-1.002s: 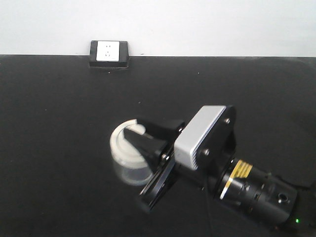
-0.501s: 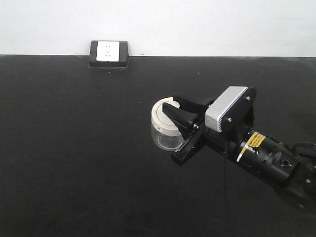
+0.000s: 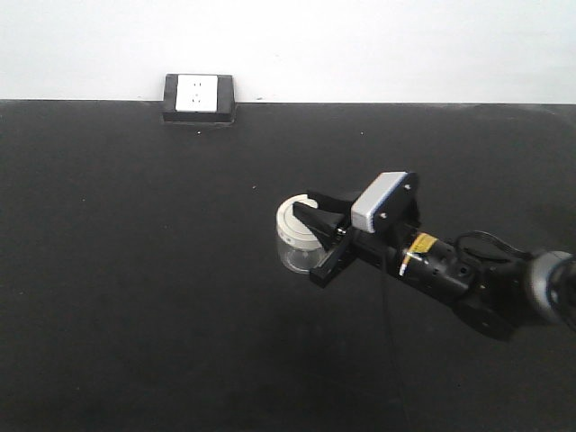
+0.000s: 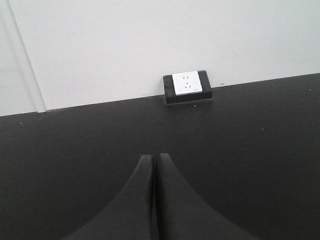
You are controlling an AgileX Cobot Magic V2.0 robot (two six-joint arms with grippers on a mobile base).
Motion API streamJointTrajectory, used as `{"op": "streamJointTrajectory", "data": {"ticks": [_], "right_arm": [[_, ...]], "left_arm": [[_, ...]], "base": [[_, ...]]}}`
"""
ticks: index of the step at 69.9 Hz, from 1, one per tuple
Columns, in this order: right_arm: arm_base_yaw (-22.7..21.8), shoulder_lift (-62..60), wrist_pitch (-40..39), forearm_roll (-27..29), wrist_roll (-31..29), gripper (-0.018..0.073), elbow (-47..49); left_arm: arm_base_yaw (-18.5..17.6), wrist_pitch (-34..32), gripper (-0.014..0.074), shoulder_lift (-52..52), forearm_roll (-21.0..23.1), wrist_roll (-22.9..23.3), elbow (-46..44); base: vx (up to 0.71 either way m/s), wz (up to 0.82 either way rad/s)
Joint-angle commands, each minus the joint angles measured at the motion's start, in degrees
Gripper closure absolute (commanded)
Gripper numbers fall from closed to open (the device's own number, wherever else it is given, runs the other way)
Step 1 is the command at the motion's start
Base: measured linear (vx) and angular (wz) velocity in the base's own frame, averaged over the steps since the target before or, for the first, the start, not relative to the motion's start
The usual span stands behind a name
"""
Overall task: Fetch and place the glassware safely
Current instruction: 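Extend the right arm forward and lower the jar onto the bench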
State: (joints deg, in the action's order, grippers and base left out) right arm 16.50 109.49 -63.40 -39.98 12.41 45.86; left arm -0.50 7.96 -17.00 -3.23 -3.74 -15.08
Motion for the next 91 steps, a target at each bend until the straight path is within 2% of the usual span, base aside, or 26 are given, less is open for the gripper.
{"op": "streamJointTrajectory", "data": {"ticks": [1, 30, 55, 64, 71, 78, 79, 83, 91], "right_arm": [[-0.30, 0.03, -10.41, 0.82, -0.08, 0.0560, 4.52], [-0.30, 11.12, -9.73, 1.99, -1.25, 0.0560, 13.70], [-0.30, 12.93, -8.91, 5.81, -1.37, 0.0557, 14.36], [-0.30, 12.93, -7.28, 5.75, -1.37, 0.0524, 14.36], [-0.30, 12.93, -5.95, 5.56, -1.37, 0.0459, 14.30], [-0.30, 12.93, -5.86, 5.23, -1.37, 0.0342, 14.30], [-0.30, 12.93, -6.19, 5.29, -1.37, -0.0034, 14.30], [-0.30, 12.93, -6.26, 5.29, -1.37, -0.0081, 14.30], [-0.30, 12.93, -6.28, 5.29, -1.37, -0.0106, 14.30]], "left_arm": [[-0.38, -3.86, 0.0603, -0.36, 0.36, 0.41, -1.63], [-0.38, -3.86, 0.0603, -0.36, 0.36, 0.41, -1.63], [-0.38, -3.86, 0.0603, -0.36, 0.36, 0.41, -1.63], [-0.38, -3.86, 0.0603, -0.36, 0.36, 0.41, -1.63], [-0.38, -3.86, 0.0603, -0.36, 0.36, 0.41, -1.63], [-0.38, -3.86, 0.0603, -0.36, 0.36, 0.41, -1.63], [-0.38, -3.86, 0.0603, -0.36, 0.36, 0.41, -1.63], [-0.38, -3.86, 0.0603, -0.36, 0.36, 0.41, -1.63], [-0.38, -3.86, 0.0603, -0.36, 0.36, 0.41, -1.63]], "base": [[0.00, 0.00], [0.00, 0.00], [0.00, 0.00], [0.00, 0.00], [0.00, 0.00], [0.00, 0.00], [0.00, 0.00], [0.00, 0.00], [0.00, 0.00]]}}
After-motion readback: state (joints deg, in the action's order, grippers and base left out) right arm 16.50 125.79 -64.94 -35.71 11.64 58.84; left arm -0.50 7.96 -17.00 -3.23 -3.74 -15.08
